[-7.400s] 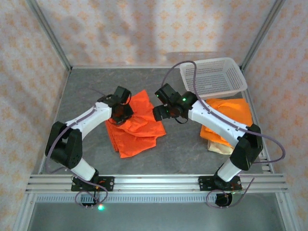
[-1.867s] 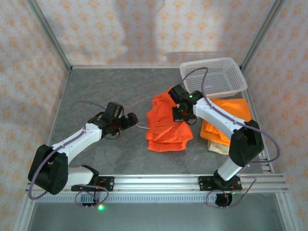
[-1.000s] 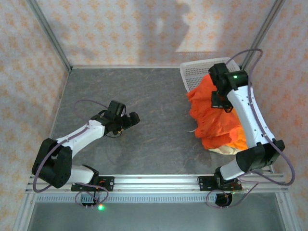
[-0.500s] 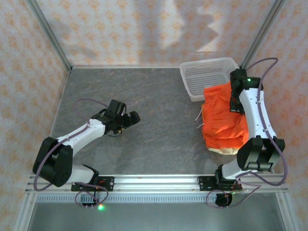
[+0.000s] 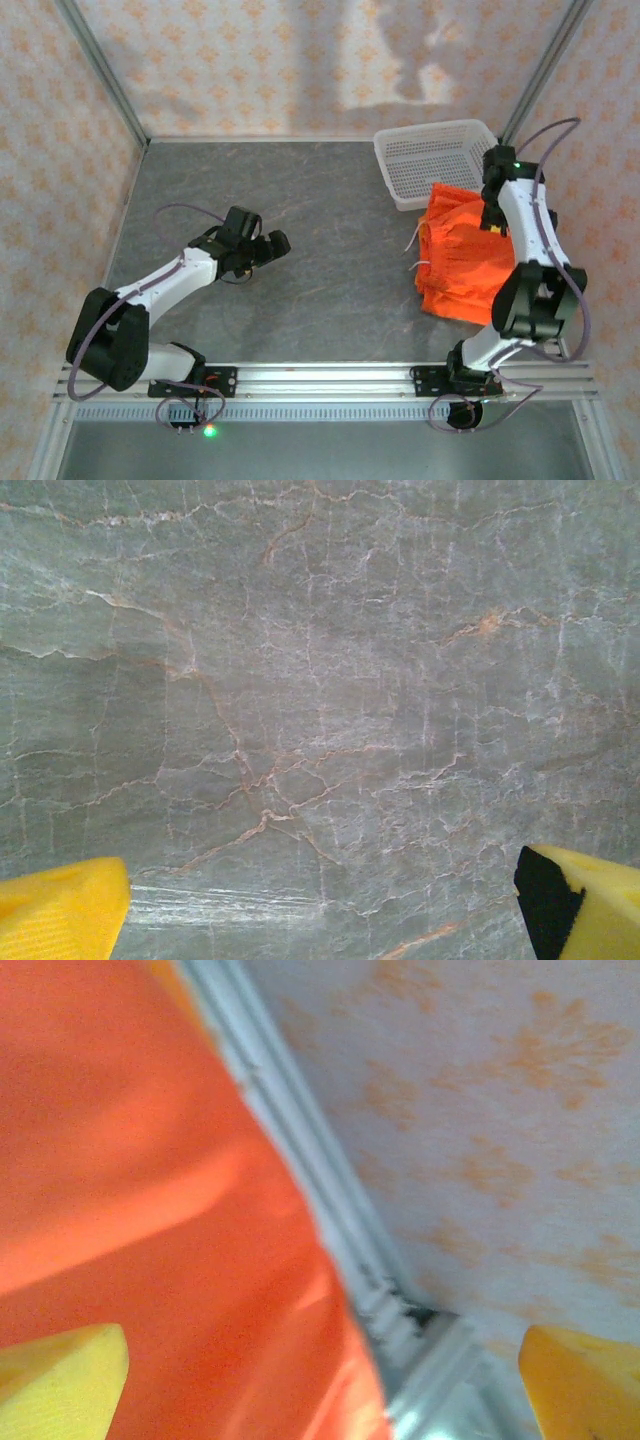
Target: Fold and stack the shorts
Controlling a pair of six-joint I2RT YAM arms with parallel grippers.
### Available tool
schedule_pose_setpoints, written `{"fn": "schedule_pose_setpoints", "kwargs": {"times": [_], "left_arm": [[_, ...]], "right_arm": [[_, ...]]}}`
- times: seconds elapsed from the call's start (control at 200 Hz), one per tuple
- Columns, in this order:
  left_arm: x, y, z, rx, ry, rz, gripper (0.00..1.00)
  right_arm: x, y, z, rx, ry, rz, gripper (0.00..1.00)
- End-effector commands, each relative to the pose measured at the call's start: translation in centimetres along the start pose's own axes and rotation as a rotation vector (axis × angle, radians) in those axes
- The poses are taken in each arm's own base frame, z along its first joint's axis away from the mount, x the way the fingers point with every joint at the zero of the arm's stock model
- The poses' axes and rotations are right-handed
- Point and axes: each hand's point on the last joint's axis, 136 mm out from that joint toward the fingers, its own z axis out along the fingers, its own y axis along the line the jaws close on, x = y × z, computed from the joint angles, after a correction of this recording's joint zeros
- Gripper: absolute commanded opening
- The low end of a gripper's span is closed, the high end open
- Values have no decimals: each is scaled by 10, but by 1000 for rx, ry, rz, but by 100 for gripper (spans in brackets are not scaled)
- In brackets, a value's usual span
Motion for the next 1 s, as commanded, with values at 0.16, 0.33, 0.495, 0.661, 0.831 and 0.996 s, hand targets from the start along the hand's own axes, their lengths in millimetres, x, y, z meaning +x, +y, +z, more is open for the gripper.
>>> {"fn": "schedule_pose_setpoints", "kwargs": {"times": [0.16,0.33,0.495,0.661,0.831,0.996], "left_arm": [[-12,-2,-17,-10,-67,32,100],[-15,-2,-22,-10,-87,38,100],[-16,-1,-22,-15,-98,39,100],[-33,9,-37,-95,-183,78,100],[-77,32,-90,-271,-475,168,100],[-104,59,-132,-408,-793,274,100]], "right_arm": [[-7,141,-78,-977,48,159,99],[-8,180,-49,-1031,168,154,99],[2,207,-9,-1012,267,137,99],[-5,187,-33,-1004,167,118,99],[-17,136,-84,-976,-180,154,99],[-13,114,-86,-907,-419,169,99]]}}
